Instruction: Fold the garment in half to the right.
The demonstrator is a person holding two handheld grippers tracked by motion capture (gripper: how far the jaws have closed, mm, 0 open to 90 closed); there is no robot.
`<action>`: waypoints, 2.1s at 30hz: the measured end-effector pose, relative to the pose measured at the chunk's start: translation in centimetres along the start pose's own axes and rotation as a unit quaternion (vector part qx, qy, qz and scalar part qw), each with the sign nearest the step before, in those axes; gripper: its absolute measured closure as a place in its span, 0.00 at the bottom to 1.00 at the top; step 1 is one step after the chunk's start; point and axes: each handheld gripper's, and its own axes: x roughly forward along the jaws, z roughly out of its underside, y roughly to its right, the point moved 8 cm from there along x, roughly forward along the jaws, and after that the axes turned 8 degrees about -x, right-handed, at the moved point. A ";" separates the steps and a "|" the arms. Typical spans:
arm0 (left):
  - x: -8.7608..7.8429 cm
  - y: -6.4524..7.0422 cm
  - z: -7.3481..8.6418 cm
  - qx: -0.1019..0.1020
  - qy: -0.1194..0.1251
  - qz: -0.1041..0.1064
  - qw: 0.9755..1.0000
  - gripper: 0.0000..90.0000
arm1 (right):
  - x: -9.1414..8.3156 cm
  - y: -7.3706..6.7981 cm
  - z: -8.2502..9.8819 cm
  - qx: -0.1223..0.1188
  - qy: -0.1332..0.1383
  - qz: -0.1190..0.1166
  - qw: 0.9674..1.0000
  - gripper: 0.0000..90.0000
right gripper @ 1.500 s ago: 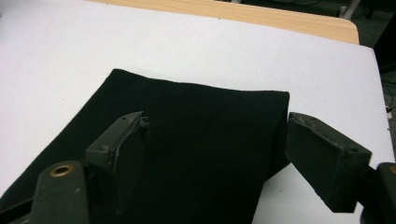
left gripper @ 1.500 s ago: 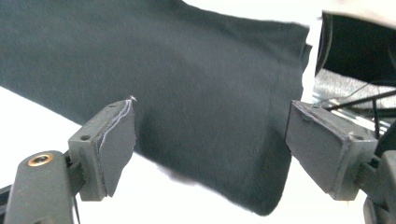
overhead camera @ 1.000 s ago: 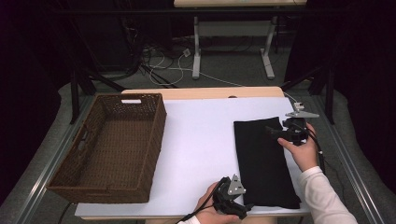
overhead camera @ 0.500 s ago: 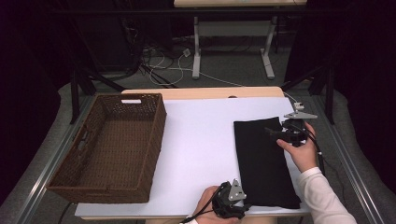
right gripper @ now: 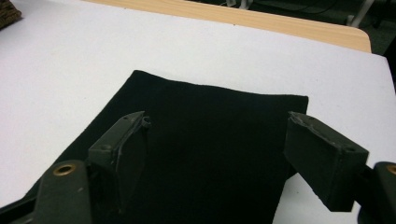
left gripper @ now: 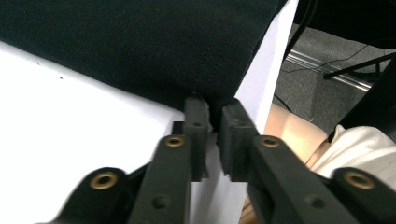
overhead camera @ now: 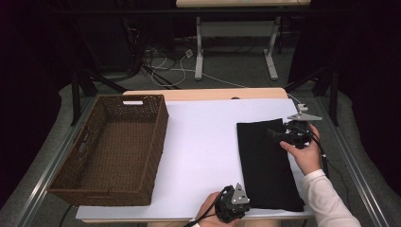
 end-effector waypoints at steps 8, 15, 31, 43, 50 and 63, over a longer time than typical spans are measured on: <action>-0.1 -0.1 -0.1 -0.007 0.004 0.014 1.000 0.99 | 0.0 -0.6 -0.4 -0.015 0.008 -0.006 1.000 0.30; -0.2 -0.2 -0.2 -0.013 0.004 0.021 1.000 0.99 | 0.6 -1.8 -0.9 -0.014 0.015 -0.022 1.000 0.31; -0.3 -0.3 -0.1 -0.022 -0.001 0.029 0.999 0.99 | 2.7 -5.0 -3.5 -0.022 -0.025 -0.054 0.998 0.31; -0.3 -0.3 -0.1 -0.020 -0.001 0.031 0.999 0.99 | 4.9 -6.6 -4.3 -0.037 -0.048 -0.053 0.997 0.30; -0.3 -0.3 -0.1 -0.022 -0.001 0.032 0.999 0.99 | 6.1 -7.8 -4.5 -0.049 -0.066 -0.055 0.995 0.29; -0.2 -0.4 0.0 -0.022 0.000 0.029 0.999 0.99 | 8.0 -8.4 -4.1 -0.056 -0.084 -0.053 0.993 0.39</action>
